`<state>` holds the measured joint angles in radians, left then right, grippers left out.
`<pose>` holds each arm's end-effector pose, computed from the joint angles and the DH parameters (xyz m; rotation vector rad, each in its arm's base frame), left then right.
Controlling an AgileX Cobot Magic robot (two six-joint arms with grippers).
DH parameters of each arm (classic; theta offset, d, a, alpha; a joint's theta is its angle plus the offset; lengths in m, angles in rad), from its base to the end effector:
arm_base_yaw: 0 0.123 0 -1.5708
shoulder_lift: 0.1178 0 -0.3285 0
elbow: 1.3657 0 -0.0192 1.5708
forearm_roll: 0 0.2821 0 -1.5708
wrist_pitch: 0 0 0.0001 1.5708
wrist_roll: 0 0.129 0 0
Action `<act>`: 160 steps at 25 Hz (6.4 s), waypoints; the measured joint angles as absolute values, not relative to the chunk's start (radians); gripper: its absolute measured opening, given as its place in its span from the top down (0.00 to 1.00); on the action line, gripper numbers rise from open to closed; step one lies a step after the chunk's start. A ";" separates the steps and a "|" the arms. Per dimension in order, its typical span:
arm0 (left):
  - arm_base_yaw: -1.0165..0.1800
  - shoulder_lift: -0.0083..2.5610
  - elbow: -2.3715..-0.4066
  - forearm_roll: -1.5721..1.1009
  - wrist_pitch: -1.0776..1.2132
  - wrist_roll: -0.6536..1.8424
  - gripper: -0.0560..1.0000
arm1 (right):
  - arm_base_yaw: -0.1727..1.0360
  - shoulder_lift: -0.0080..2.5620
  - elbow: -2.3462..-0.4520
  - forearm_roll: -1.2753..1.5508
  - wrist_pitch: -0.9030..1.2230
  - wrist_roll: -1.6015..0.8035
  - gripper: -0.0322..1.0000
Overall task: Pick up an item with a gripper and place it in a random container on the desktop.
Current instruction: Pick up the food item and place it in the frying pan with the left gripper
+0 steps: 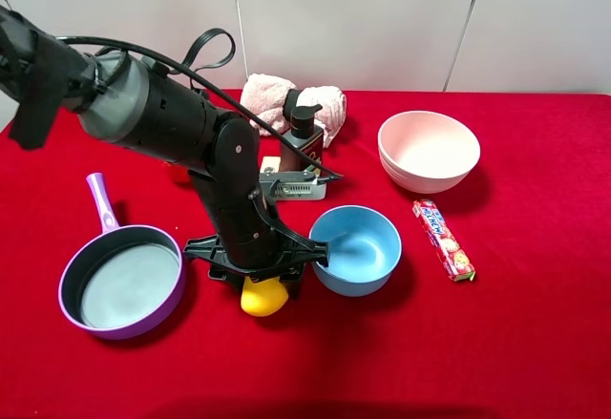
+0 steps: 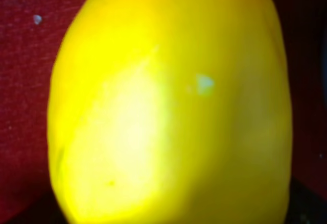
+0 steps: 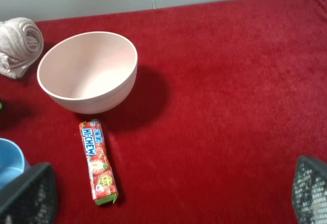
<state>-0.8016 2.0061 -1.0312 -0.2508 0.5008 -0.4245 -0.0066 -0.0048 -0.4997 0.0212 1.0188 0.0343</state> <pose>0.2604 -0.2912 0.0702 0.2560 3.0450 -0.3355 0.0144 0.0022 0.2799 0.0404 1.9975 0.0430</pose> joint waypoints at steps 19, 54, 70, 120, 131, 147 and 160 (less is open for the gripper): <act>-0.802 1.998 -1.031 -0.258 0.525 -0.456 0.38 | -0.007 -0.005 -0.500 0.021 1.019 0.034 0.30; -0.802 1.718 -1.075 -0.051 0.732 -0.615 0.38 | -0.007 -0.005 -0.500 0.021 1.019 0.034 0.30; -0.802 1.718 -1.276 -0.024 0.829 -0.539 0.38 | -0.007 -0.005 -0.500 0.021 1.019 0.034 0.30; -0.518 1.380 -0.676 0.227 0.749 -0.638 0.38 | -0.007 -0.005 -0.500 0.021 1.019 0.034 0.30; -0.518 1.625 -0.676 0.116 0.588 -0.550 0.38 | -0.007 -0.005 -0.500 0.021 1.019 0.034 0.30; -0.518 1.648 -0.676 0.104 0.574 -0.541 0.38 | -0.007 -0.005 -0.500 0.021 1.019 0.034 0.30; -0.518 1.648 -0.676 0.104 0.574 -0.540 0.02 | -0.007 -0.005 -0.500 0.021 1.019 0.034 0.30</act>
<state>-0.5176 1.6480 -0.6759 0.1035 0.5740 -0.5400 -0.0066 -0.0048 -0.4997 0.0212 1.0188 0.0343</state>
